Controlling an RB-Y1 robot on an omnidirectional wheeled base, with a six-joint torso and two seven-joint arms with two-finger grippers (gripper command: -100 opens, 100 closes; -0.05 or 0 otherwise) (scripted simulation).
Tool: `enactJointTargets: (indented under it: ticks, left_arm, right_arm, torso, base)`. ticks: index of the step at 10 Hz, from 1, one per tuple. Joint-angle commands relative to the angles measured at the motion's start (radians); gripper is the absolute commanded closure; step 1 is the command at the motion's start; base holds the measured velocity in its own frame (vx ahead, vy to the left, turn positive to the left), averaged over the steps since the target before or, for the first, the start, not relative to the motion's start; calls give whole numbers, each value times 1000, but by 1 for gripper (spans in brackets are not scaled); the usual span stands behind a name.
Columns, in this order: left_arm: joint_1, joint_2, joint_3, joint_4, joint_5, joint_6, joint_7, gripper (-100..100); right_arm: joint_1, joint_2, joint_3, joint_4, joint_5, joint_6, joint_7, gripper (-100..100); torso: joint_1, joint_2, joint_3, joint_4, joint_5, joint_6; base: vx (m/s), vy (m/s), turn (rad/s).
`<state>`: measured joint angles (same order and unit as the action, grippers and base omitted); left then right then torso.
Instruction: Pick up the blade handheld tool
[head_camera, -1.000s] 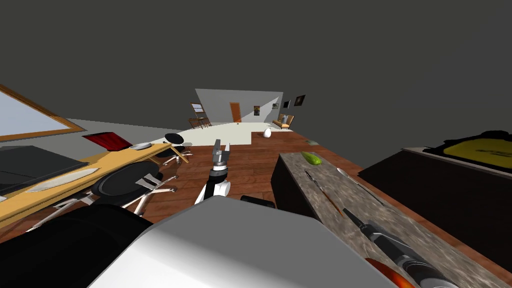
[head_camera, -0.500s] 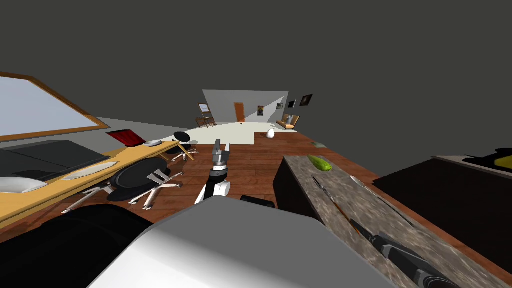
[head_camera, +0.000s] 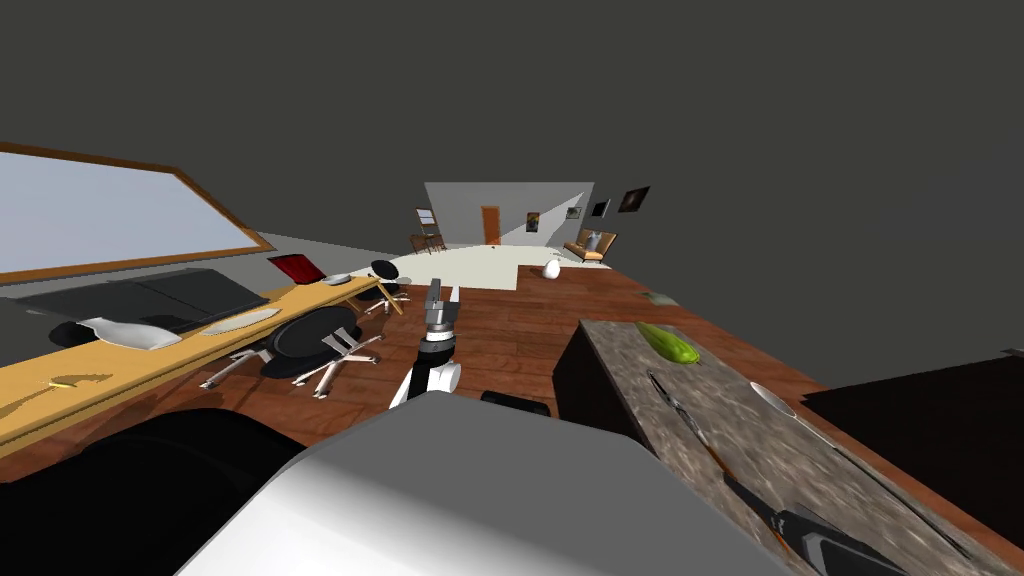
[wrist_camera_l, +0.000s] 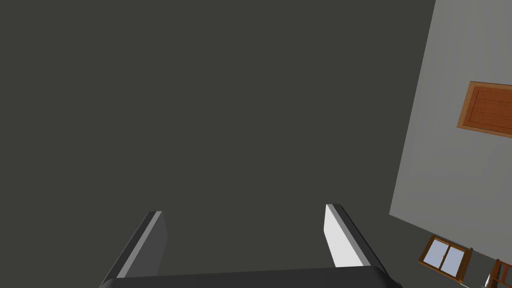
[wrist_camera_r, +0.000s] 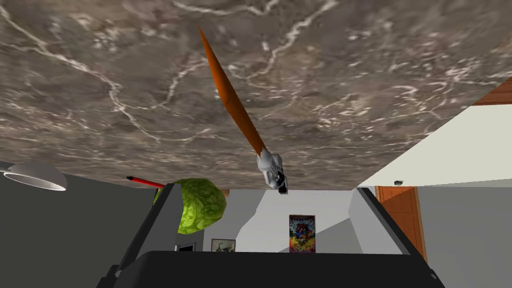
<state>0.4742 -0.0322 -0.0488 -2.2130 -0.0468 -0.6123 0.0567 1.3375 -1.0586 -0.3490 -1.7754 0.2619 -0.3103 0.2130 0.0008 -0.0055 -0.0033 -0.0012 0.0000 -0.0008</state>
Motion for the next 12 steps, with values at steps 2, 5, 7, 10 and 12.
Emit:
enactJointTargets:
  ticks: [2, 5, 7, 10, 12]
  left_arm:
    - [0, 0, 0, 0, 0, 0, 0, 0]
    - [0, 0, 0, 0, 0, 0, 0, 0]
    - [0, 0, 0, 0, 0, 0, 0, 0]
    - [0, 0, 0, 0, 0, 0, 0, 0]
    - [0, 0, 0, 0, 0, 0, 0, 0]
  right_arm:
    - [28, -74, 17, 29, 0, 11, -4, -100]
    - [86, -163, 38, 62, 2, 22, -4, -100]
    - [118, -215, 48, 80, 4, 27, -4, -100]
    - [156, -267, 58, 100, 7, 35, -3, -100]
    - [149, -257, 56, 99, 6, 31, -2, 0]
  torso:
    - [0, 1, 1, 0, 0, 1]
    - [1, 0, 0, 0, 0, 0]
    - [1, 0, 0, 0, 0, 1]
    - [1, 2, 1, 0, 0, 1]
    - [1, 4, 2, 1, 0, 1]
  base:
    - [47, 13, 98]
    - [72, 15, 198]
    - [65, 9, 149]
    - [48, 4, 108]
    - [9, 1, 12]
